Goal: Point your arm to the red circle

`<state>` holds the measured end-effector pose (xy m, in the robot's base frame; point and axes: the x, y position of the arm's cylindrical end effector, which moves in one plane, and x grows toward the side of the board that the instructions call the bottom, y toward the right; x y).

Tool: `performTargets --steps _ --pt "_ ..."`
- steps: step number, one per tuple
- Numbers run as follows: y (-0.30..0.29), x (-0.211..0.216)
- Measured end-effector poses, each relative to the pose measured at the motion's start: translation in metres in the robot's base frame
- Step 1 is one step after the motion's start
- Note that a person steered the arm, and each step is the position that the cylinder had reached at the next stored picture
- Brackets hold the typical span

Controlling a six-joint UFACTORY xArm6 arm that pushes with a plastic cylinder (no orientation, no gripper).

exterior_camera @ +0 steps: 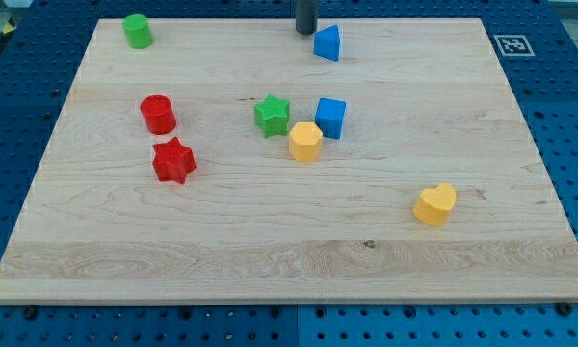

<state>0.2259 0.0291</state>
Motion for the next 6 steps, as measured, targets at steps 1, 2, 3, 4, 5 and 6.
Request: performTargets --steps 1,2,3,4,5,6 --pt "0.030 0.006" --pt "0.050 -0.005" --pt "0.054 0.029" --pt "0.049 0.058" --pt "0.047 0.094" --pt "0.034 0.102"
